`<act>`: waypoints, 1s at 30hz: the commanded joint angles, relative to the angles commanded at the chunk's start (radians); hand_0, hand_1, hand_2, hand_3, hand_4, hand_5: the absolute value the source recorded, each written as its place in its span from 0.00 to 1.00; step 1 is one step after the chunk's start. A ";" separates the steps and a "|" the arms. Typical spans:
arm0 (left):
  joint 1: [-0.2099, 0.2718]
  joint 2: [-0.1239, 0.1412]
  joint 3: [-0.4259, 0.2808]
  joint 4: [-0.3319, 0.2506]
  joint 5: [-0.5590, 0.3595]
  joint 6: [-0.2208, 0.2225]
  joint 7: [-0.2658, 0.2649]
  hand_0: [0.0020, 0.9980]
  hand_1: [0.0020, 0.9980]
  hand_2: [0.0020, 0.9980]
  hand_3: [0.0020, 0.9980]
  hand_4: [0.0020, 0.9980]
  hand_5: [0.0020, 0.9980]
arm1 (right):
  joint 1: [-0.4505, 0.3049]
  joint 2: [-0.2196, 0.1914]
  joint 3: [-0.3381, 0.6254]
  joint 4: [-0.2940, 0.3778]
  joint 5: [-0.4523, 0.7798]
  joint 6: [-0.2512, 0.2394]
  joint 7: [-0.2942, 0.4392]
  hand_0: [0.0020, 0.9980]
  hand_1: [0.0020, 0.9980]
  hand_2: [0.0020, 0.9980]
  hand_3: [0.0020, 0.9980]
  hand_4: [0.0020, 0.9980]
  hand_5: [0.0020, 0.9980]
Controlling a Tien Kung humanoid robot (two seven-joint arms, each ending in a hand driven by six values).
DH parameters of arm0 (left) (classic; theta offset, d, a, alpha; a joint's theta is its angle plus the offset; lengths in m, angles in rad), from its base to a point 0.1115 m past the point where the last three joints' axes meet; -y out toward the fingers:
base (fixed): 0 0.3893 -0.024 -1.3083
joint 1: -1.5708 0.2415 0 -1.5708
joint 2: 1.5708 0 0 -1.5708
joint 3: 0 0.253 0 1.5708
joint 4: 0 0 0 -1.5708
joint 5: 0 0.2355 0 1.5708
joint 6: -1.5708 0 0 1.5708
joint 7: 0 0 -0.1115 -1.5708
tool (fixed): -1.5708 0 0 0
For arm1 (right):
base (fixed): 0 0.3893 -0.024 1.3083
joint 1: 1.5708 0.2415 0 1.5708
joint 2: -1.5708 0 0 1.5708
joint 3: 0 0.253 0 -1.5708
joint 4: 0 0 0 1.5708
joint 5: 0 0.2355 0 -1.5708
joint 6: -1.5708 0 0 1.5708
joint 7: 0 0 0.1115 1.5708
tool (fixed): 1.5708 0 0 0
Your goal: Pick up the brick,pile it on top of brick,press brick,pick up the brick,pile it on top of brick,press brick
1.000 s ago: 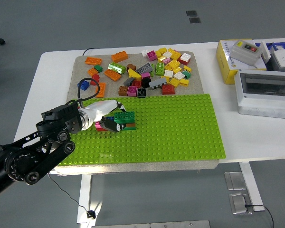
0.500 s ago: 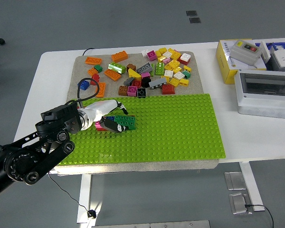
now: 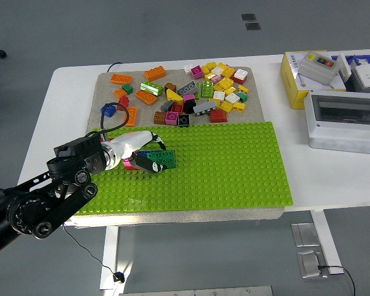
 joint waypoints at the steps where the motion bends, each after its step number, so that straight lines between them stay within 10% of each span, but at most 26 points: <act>1: -0.003 0.000 0.002 0.002 0.000 0.000 -0.002 0.98 0.98 0.97 0.74 0.78 0.36 | 0.000 0.000 0.000 0.000 0.000 0.000 0.000 0.70 0.63 0.46 0.75 0.63 1.00; 30: -0.047 0.009 0.046 0.012 -0.012 -0.008 -0.025 0.97 0.97 0.96 0.72 0.77 0.34 | 0.008 -0.004 -0.003 0.000 0.004 0.000 0.005 0.70 0.63 0.45 0.75 0.63 1.00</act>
